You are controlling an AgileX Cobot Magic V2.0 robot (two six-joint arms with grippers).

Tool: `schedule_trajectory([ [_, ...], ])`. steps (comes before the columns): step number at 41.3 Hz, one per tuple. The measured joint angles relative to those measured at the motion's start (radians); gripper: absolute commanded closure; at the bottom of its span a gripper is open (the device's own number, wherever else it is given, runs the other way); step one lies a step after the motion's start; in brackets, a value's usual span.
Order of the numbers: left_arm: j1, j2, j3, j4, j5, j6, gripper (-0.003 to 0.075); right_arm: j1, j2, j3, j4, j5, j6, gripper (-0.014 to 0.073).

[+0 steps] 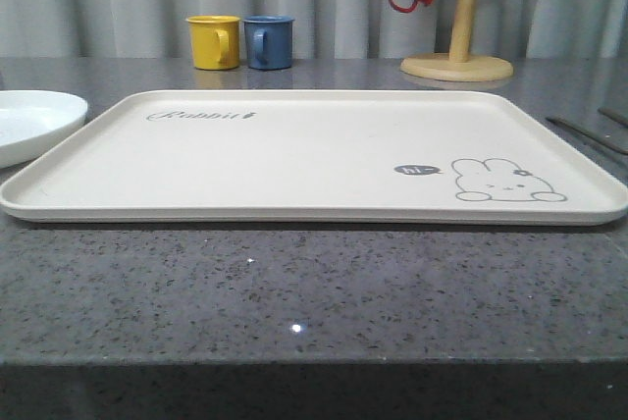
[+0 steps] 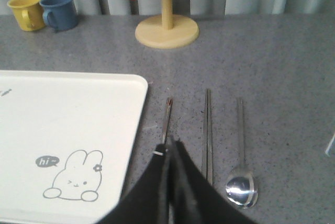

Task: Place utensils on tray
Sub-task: 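Lower the left gripper over the white plate and grasp its rim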

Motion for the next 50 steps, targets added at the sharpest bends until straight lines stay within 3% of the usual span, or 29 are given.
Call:
schedule_trajectory([
  [5,0.000,0.042,0.004,-0.005,0.024,0.000,0.0738,0.000,0.041,0.006,0.000,0.026,0.000,0.0624],
  [8,0.000,0.062,0.006,-0.005,0.038,0.000,0.0709,0.000,0.062,0.006,0.000,0.031,0.000,0.0489],
  [10,0.000,0.076,0.006,-0.005,0.042,0.000,0.0644,0.000,0.070,0.006,0.000,0.031,0.000,0.0361],
  [13,0.000,0.099,0.006,0.001,0.058,0.000,0.0467,0.000,0.079,0.006,0.000,0.031,0.000,0.0160],
  [17,0.000,0.136,0.006,0.026,0.096,0.000,0.0268,0.000,0.084,0.006,0.000,0.032,0.000,0.0040],
  [20,0.000,0.164,-0.007,0.056,0.137,0.000,0.0206,0.000,0.084,0.006,0.000,0.032,0.000,0.0029],
  [33,0.005,0.449,-0.203,0.137,0.378,0.000,0.0205,0.000,0.086,0.006,0.000,0.037,0.000,0.0032],
  [37,0.058,0.578,-0.274,0.126,0.405,0.000,0.0205,0.000,0.086,0.006,0.000,0.037,0.000,0.0032],
  [43,0.241,0.789,-0.374,-0.082,0.422,0.139,0.0205,0.000,0.086,0.006,0.000,0.037,0.000,0.0032],
  [50,0.361,0.977,-0.436,-0.349,0.426,0.338,0.0206,0.000,0.086,0.006,0.000,0.037,0.000,0.0032],
])
